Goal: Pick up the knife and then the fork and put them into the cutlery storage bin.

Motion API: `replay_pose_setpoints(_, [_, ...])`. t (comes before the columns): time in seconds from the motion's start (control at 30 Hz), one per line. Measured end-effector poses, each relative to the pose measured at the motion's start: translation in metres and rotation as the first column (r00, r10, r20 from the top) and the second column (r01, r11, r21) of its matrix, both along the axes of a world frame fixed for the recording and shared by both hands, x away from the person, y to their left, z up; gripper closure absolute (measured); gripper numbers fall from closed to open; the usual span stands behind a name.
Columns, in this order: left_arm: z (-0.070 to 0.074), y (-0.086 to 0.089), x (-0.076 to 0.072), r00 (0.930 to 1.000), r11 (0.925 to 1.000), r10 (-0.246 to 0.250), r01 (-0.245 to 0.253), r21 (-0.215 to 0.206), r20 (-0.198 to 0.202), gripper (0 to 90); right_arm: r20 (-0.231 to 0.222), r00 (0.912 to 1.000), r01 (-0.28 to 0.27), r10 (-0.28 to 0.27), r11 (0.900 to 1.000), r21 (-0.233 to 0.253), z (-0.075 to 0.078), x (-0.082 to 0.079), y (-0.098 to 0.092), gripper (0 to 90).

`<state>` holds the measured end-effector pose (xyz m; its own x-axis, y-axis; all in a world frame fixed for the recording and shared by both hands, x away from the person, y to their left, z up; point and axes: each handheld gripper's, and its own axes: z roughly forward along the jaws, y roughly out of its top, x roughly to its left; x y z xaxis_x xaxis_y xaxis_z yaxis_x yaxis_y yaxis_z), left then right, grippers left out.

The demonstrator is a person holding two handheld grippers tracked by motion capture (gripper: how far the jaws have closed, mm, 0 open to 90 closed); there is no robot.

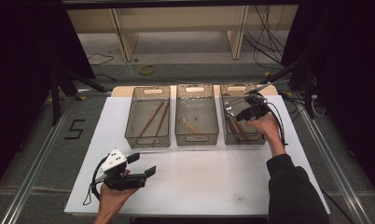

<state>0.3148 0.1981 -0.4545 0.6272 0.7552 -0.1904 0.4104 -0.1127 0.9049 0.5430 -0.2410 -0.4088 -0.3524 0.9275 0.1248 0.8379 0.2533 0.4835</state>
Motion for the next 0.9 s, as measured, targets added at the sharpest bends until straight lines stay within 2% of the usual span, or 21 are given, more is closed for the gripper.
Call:
replay_pose_setpoints(0.27, [0.000,0.000,0.000,1.0000,1.0000,-0.001,0.001,0.002,0.001,15.5,0.040,0.9986,-0.036,0.035,0.999,0.014,0.011,-0.009,0.002,53.9])
replay_pose_setpoints(0.63, [0.000,0.000,0.000,1.0000,1.0000,-0.001,0.001,0.001,0.001,15.5,0.067,0.9965,-0.054,0.050,0.997,0.056,0.015,-0.016,-0.001,49.9])
replay_pose_setpoints(0.9, [0.000,0.000,0.000,1.0000,1.0000,-0.002,0.002,0.002,0.000,15.5,0.089,0.9945,-0.062,0.055,0.996,0.070,0.015,-0.021,-0.002,45.2])
